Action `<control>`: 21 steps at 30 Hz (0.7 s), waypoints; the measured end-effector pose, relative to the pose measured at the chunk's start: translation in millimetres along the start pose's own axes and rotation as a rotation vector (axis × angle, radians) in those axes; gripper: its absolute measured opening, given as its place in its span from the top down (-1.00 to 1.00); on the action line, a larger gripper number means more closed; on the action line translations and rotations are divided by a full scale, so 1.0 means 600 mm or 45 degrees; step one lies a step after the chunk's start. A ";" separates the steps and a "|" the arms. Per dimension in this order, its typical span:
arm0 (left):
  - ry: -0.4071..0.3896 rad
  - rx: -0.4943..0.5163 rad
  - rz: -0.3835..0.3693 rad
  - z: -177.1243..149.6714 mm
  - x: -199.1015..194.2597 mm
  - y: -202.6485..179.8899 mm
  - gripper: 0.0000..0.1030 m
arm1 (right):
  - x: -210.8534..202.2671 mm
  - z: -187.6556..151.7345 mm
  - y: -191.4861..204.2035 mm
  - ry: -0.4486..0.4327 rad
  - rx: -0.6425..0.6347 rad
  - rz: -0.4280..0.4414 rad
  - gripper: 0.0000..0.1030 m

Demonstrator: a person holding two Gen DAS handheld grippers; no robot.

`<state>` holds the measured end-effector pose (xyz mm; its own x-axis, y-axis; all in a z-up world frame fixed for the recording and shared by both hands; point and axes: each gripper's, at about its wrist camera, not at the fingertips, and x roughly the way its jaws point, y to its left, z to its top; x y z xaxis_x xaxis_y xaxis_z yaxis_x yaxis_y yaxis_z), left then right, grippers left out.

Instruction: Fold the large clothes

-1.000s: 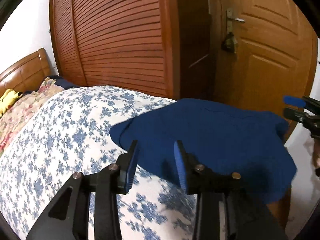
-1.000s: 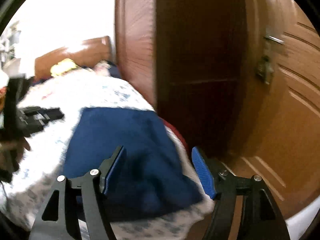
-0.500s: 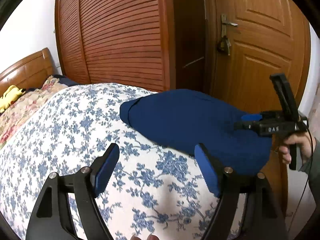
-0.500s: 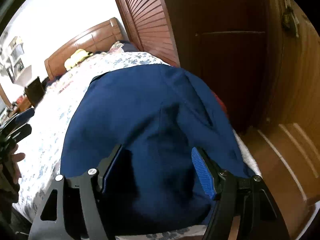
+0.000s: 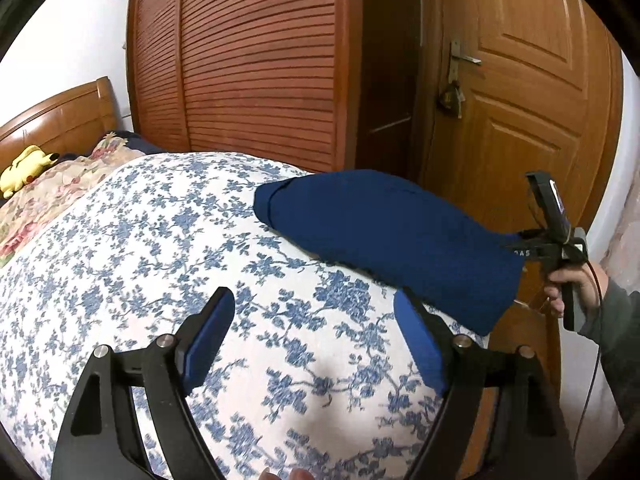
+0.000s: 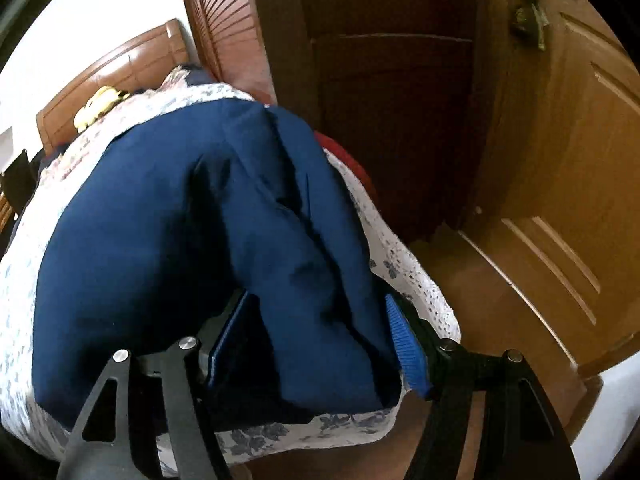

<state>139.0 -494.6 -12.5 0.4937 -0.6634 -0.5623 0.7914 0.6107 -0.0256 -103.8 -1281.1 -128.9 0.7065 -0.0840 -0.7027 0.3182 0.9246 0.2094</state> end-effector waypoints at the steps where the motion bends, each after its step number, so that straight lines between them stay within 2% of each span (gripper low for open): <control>1: -0.005 -0.001 0.005 -0.002 -0.007 0.002 -0.60 | 0.000 0.003 0.007 0.000 -0.006 -0.025 -0.35; 4: -0.028 -0.020 0.021 -0.006 -0.031 0.013 -0.61 | -0.038 0.008 0.034 -0.061 -0.018 -0.101 -0.35; 10: -0.056 -0.052 0.069 -0.013 -0.069 0.034 -0.62 | -0.134 0.002 0.117 -0.254 -0.073 -0.024 -0.35; 13: -0.063 -0.063 0.092 -0.018 -0.087 0.045 -0.62 | -0.140 -0.007 0.154 -0.225 -0.132 0.018 -0.35; 15: -0.067 -0.067 0.105 -0.023 -0.102 0.053 -0.62 | -0.120 -0.016 0.165 -0.177 -0.162 -0.006 -0.35; 19: -0.080 -0.096 0.143 -0.038 -0.143 0.079 -0.65 | -0.094 -0.002 0.148 -0.157 -0.069 0.005 -0.35; 21: -0.088 -0.119 0.180 -0.050 -0.169 0.099 -0.65 | -0.109 -0.001 0.158 -0.175 -0.077 -0.048 -0.35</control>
<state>125.2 -378.4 18.2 0.6237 -0.5946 -0.5075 0.6772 0.7352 -0.0292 -120.1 -1187.9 -63.4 0.7758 -0.1656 -0.6088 0.3108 0.9401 0.1403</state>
